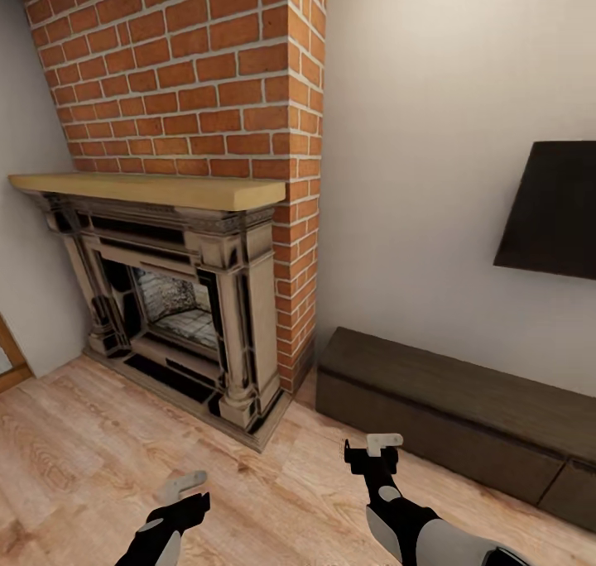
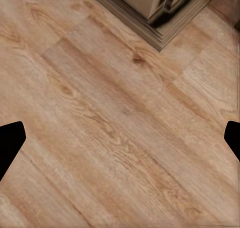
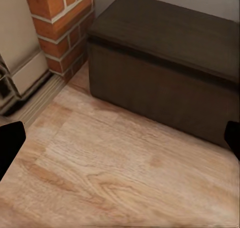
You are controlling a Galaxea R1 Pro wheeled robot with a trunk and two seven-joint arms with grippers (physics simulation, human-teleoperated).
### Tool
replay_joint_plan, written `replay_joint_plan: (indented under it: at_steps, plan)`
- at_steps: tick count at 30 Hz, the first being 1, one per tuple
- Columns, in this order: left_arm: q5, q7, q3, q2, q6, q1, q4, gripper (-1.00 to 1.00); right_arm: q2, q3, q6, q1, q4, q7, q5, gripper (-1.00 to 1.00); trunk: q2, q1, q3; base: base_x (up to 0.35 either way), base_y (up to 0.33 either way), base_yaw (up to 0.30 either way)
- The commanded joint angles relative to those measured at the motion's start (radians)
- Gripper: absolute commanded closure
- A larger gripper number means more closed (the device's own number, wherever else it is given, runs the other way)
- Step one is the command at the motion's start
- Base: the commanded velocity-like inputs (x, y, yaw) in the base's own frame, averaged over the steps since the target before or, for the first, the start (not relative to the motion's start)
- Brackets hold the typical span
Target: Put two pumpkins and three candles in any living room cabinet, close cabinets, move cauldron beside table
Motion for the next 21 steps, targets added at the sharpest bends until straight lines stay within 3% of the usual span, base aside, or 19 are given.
replay_joint_plan:
  at_steps: [1, 21]
  plan:
    - [0.008, 0.006, -0.002, 0.000, 0.005, 0.000, -0.002, -1.00, 0.000, 0.008, -0.002, -0.001, 0.001, -0.004, -0.006, -1.00, -0.001, 0.000, -0.001, -0.055, 0.078, -0.288]
    - [0.009, 0.006, -0.002, 0.000, 0.005, 0.000, -0.002, -1.00, 0.000, 0.008, -0.002, -0.001, 0.001, -0.004, -0.007, -1.00, -0.001, 0.000, -0.001, -0.005, 0.008, -0.288]
